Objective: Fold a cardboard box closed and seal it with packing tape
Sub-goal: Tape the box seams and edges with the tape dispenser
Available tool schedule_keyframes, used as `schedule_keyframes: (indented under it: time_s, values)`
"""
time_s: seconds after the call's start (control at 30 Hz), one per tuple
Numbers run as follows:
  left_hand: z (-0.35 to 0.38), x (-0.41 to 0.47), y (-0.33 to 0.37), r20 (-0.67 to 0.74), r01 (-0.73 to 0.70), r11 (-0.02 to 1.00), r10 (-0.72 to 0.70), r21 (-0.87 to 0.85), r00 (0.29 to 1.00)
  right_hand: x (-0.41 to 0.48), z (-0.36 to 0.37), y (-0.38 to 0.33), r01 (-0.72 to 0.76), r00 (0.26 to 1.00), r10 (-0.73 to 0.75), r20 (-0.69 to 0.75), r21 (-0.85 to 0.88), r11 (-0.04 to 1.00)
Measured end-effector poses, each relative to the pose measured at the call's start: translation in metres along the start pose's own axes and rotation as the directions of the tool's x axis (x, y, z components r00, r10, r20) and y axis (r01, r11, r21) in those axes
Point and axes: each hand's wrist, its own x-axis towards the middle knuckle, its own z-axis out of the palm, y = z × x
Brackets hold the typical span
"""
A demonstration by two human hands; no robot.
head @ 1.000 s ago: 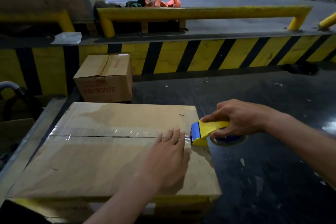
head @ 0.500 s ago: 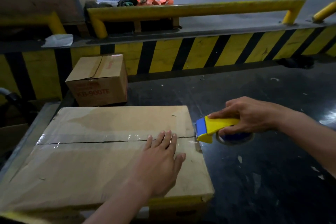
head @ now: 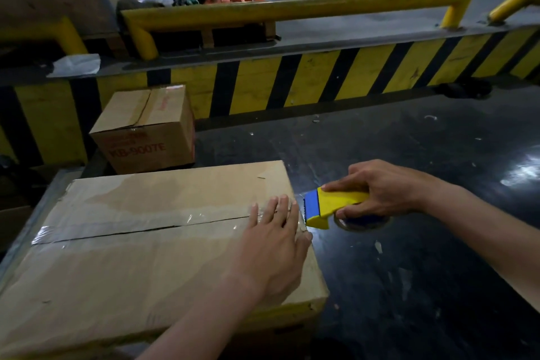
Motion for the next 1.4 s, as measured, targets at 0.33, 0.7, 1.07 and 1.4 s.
schedule_keyframes:
  time_s: [0.33,0.7,1.07,1.4]
  values:
    - [0.006,-0.009,-0.011,-0.030,0.003,0.998,-0.005,-0.069,1.000,0.010,0.018,0.010,-0.078,0.994,0.061,0.095,0.178,0.981]
    - [0.006,0.000,-0.016,-0.012,0.024,0.997,-0.025,-0.070,1.000,0.046,0.011,0.016,-0.127,0.966,0.039,0.255,0.337,0.933]
    - [0.106,-0.019,-0.044,0.108,0.054,0.998,-0.058,0.035,0.993,0.076,0.077,-0.009,-0.027,0.962,-0.010,0.272,0.131,0.991]
    - [0.114,-0.025,-0.062,0.072,0.078,0.997,-0.079,0.016,0.994,0.059,0.121,-0.022,-0.008,0.992,-0.004,0.128,0.093,0.996]
